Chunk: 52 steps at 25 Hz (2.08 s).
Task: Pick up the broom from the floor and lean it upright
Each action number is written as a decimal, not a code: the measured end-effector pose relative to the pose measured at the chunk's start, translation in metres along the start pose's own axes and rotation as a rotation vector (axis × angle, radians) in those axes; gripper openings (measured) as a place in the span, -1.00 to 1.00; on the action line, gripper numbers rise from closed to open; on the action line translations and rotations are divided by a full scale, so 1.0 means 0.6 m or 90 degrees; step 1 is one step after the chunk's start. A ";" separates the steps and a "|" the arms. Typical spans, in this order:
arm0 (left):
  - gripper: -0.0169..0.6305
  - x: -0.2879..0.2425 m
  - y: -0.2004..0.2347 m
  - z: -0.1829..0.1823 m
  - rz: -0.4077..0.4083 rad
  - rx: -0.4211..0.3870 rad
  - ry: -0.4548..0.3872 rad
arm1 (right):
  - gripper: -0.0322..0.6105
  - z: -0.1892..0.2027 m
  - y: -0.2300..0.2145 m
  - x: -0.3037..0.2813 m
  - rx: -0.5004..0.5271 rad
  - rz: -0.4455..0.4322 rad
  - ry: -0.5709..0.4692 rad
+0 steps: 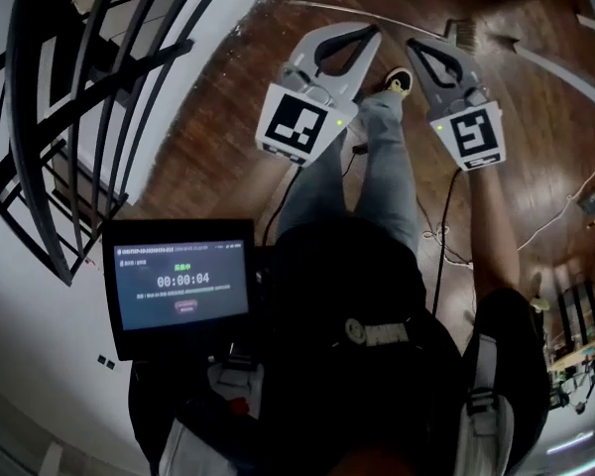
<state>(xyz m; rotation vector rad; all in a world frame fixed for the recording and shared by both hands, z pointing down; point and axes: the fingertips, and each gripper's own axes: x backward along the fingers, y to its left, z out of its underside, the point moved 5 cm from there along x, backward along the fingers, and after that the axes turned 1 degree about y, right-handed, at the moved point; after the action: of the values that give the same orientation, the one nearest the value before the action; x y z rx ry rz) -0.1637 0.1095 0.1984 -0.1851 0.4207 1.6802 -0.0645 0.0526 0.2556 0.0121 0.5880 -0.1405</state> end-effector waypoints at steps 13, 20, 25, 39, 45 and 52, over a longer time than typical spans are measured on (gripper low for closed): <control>-0.69 -0.209 0.185 0.459 -0.012 0.007 0.086 | -0.31 0.582 -0.057 -0.471 0.159 -0.118 0.308; -0.66 -0.277 0.218 0.626 -0.023 0.003 0.101 | -0.30 0.829 -0.034 -0.636 0.166 -0.148 0.376; -0.66 -0.334 0.216 0.638 -0.050 0.017 -0.004 | -0.30 0.981 -0.029 -0.674 0.209 -0.184 0.467; -0.65 -0.228 0.225 0.619 -0.096 0.157 0.072 | -0.66 0.854 -0.061 -0.611 0.154 -0.082 0.414; -0.33 -0.196 0.199 0.496 -0.167 0.236 0.044 | -0.67 0.688 -0.131 -0.469 0.050 0.014 0.325; 0.48 -0.292 0.155 0.368 -0.066 0.162 0.045 | -0.66 0.544 -0.152 -0.335 -0.088 0.112 0.226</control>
<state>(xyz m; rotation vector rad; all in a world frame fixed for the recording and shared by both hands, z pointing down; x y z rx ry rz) -0.2014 0.0220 0.4798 -0.0779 0.6623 1.5067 -0.0622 -0.0288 0.6412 -0.0457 0.9470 0.0763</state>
